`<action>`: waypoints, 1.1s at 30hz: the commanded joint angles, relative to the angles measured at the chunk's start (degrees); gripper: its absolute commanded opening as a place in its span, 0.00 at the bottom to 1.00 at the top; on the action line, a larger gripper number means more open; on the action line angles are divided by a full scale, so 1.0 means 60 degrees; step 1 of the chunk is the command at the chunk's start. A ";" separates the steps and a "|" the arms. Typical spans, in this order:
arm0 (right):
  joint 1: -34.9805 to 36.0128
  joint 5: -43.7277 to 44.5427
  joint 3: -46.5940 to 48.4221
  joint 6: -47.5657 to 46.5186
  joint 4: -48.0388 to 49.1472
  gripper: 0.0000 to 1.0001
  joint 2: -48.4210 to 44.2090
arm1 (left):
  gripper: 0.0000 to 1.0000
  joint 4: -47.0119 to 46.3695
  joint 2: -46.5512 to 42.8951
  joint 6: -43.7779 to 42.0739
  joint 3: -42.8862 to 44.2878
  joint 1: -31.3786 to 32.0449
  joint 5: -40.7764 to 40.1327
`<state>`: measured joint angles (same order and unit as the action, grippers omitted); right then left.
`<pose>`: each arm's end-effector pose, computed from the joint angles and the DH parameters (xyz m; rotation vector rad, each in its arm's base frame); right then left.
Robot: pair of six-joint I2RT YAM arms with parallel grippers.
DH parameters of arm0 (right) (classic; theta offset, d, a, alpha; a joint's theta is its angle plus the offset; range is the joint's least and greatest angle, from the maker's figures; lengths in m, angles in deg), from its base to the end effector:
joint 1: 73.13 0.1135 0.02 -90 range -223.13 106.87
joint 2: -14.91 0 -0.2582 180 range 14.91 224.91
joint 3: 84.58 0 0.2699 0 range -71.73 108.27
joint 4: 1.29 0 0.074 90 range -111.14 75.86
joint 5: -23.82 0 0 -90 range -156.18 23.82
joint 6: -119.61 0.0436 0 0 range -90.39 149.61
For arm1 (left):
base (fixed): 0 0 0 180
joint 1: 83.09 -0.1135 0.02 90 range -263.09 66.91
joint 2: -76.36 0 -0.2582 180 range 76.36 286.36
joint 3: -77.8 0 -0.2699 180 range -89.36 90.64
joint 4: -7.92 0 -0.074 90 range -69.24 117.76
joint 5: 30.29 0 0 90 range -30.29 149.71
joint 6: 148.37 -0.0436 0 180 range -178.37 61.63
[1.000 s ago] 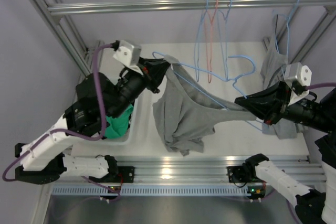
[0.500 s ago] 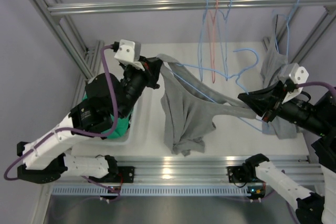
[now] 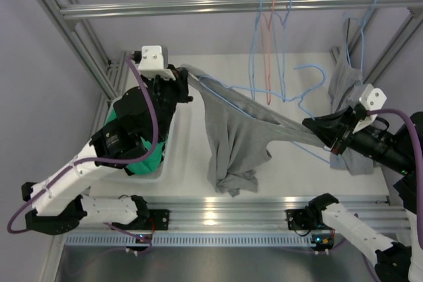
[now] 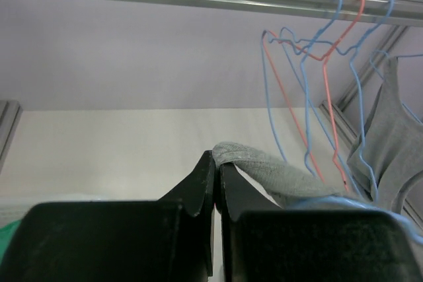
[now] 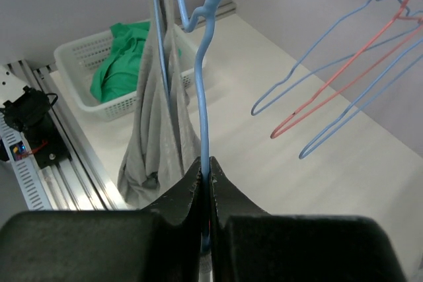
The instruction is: Remove the tank top from the hanger
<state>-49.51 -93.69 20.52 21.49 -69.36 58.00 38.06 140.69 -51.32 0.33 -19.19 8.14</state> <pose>0.0562 0.0466 0.5163 -0.8058 1.4974 0.6042 0.1276 -0.1829 0.5273 -0.0173 1.4937 -0.3589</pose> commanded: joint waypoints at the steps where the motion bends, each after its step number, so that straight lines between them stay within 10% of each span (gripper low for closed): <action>1: 0.0268 -0.0306 0.0168 -0.0753 -0.0347 0.00 -0.0442 | 0.00 0.0455 0.0044 0.0961 0.0051 -0.1023 0.0520; 9: 0.0561 -0.0356 0.0153 -0.0773 -0.0173 0.00 -0.0649 | 0.00 0.0691 0.0600 0.2018 -0.0138 -0.2915 0.5631; 18: 0.0561 -0.0599 -0.3516 0.3382 0.6764 0.00 -0.1701 | 0.00 -0.2234 -0.0320 0.3452 -0.3647 -0.2609 1.2879; 24: 0.0561 0.0726 -0.5340 0.5367 1.1136 0.00 -0.1718 | 0.00 -0.2781 -0.0322 0.3205 -0.5175 -0.1290 1.2831; 33: 0.0546 0.5505 -0.0659 0.3216 0.2142 0.00 -0.1353 | 0.00 -0.2766 -0.0894 0.3703 -0.7960 -0.1275 0.8306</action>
<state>-47.04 -73.10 7.97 45.05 -37.14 51.54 25.74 136.60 -30.36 -44.82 -26.75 67.92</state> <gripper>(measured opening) 0.007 0.031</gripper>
